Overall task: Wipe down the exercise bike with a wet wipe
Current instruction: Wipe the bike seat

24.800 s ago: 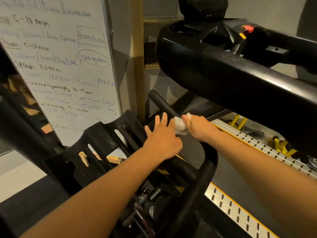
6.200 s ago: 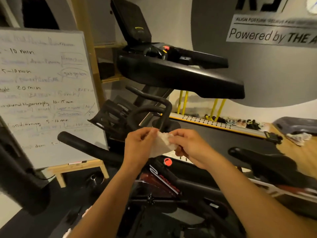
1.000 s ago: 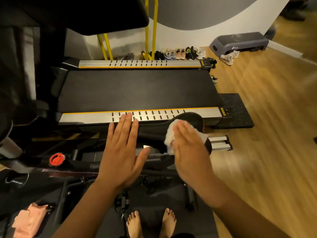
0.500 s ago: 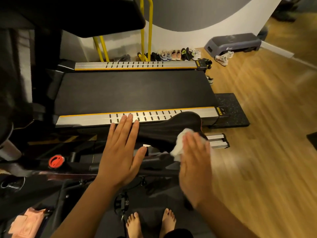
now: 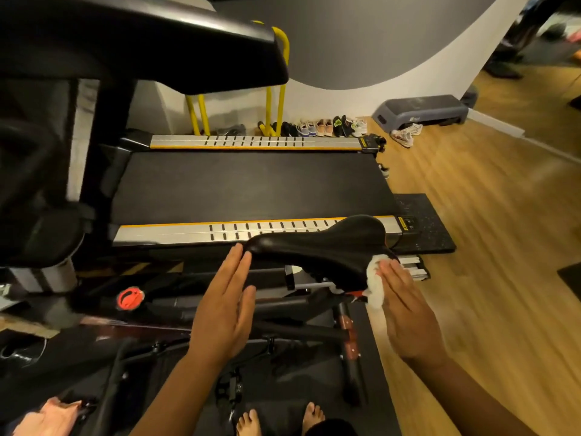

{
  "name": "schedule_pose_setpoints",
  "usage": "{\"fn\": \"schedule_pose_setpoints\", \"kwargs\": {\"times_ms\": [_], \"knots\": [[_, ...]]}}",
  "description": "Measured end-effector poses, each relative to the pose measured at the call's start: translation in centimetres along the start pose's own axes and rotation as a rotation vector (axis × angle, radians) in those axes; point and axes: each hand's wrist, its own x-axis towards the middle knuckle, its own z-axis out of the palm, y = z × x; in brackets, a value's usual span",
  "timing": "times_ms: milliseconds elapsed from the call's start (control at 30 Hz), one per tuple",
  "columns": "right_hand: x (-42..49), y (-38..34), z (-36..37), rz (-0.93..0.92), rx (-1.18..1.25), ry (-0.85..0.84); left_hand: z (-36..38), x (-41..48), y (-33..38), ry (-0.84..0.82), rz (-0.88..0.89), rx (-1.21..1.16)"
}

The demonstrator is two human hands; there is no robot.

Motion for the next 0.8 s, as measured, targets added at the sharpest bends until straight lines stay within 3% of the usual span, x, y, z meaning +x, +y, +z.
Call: {"fn": "schedule_pose_setpoints", "kwargs": {"times_ms": [133,267,300,367,433,567,633,700,800], "knots": [[-0.1,-4.0,2.4,0.133,-0.084,0.028,0.9,-2.3,-0.3,-0.094,-0.156,-0.105],[2.3,-10.7,5.4,-0.151,0.045,-0.190,2.4,-1.7,0.3,-0.188,-0.130,-0.198],[2.5,-12.3,6.0,-0.122,0.159,-0.273,2.6,-1.5,0.5,-0.194,-0.153,-0.272],[2.6,-15.2,5.8,0.168,0.459,-0.367,2.4,-1.2,0.8,-0.195,-0.306,-0.438],[2.4,-16.7,4.9,0.470,0.715,-0.351,1.8,-1.1,0.7,-0.255,-0.454,-0.537],[3.6,-15.6,3.0,1.059,1.299,-0.449,0.9,-1.0,0.0,-0.427,-0.560,-0.640],[3.9,-14.2,3.1,1.188,1.639,-0.424,0.7,-0.4,-0.3,-0.383,-0.577,-0.622],[4.0,-13.4,3.5,1.245,1.827,-0.356,0.7,0.4,-0.5,-0.360,-0.589,-0.603],[3.8,-12.5,3.9,1.216,1.783,-0.363,1.2,1.6,-0.3,-0.389,-0.626,-0.645]]}}
